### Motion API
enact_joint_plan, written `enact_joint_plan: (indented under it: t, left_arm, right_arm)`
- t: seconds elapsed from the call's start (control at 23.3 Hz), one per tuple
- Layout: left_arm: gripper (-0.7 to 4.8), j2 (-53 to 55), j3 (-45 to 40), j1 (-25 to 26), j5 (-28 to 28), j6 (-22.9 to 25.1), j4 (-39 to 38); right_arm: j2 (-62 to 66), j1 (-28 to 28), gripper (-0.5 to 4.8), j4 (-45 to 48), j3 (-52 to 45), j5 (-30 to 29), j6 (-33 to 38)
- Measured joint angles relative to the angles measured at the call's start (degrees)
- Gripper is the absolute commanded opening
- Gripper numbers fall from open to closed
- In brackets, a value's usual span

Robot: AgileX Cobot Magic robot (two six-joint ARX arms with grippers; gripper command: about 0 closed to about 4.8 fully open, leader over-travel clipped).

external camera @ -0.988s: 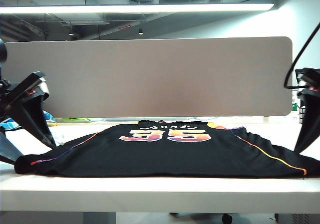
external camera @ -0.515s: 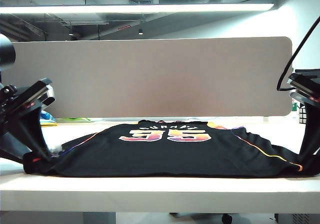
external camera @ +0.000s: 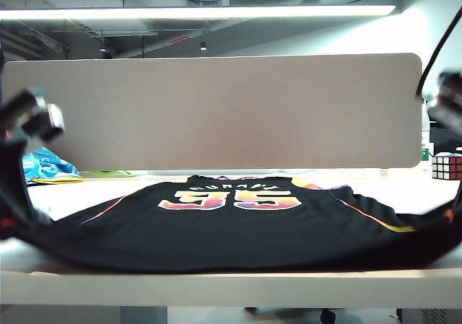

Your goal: Fold the bottom side of the basketball jersey horizontally towards the center, about one-third of the way, and then fold the bottom of the basketball jersey up towards the top, creating a neat rectangle.

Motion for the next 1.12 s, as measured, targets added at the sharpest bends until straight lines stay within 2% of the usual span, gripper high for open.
enact_joint_plan:
  t: [0.21, 0.43, 0.56, 0.73, 0.82, 0.86, 0.94, 1.03, 1.12]
  left_arm:
    - [-0.06, -18.47, -0.15, -0.76, -0.24, -4.46, -7.63]
    - [-0.06, -35.23, -0.22, -4.11, -2.25, -7.76, -23.71]
    - [-0.06, -41.88, -0.15, -4.44, -4.31, -10.82, -25.86]
    - [-0.06, -38.75, -0.17, -4.42, -4.39, -12.72, -17.14]
    - [-0.06, -33.7, -0.15, -4.28, -4.46, -12.72, -8.92]
    - [-0.06, -28.83, 0.09, -4.28, -4.5, -12.72, -2.91]
    - [-0.06, -21.77, 1.9, -4.26, -4.59, -12.68, 3.78]
    - [-0.06, -13.0, 5.7, -4.11, -5.77, -12.37, 10.51]
    - [-0.06, -4.57, 10.71, -3.65, -7.87, -10.56, 13.46]
  right_arm:
    - [-19.61, 0.02, -0.08, -9.84, 0.07, -2.84, 0.74]
    - [-41.16, 0.0, -0.08, -25.64, 0.0, -1.84, 5.64]
    - [-50.73, -0.07, -0.08, -28.26, 0.13, 0.0, 10.45]
    - [-46.27, -0.07, -0.08, -21.44, -0.04, 1.42, 12.35]
    - [-39.47, -0.09, -0.08, -11.78, 0.02, 2.64, 12.31]
    - [-34.03, -0.11, -0.08, -5.84, 0.37, 2.71, 12.24]
    - [-21.31, -0.13, -0.08, 3.76, 2.64, 2.84, 11.43]
    - [-11.23, -0.48, -0.08, 9.16, 5.73, 3.28, 10.16]
    - [-1.81, -0.48, -0.08, 14.03, 9.92, 3.67, 9.05]
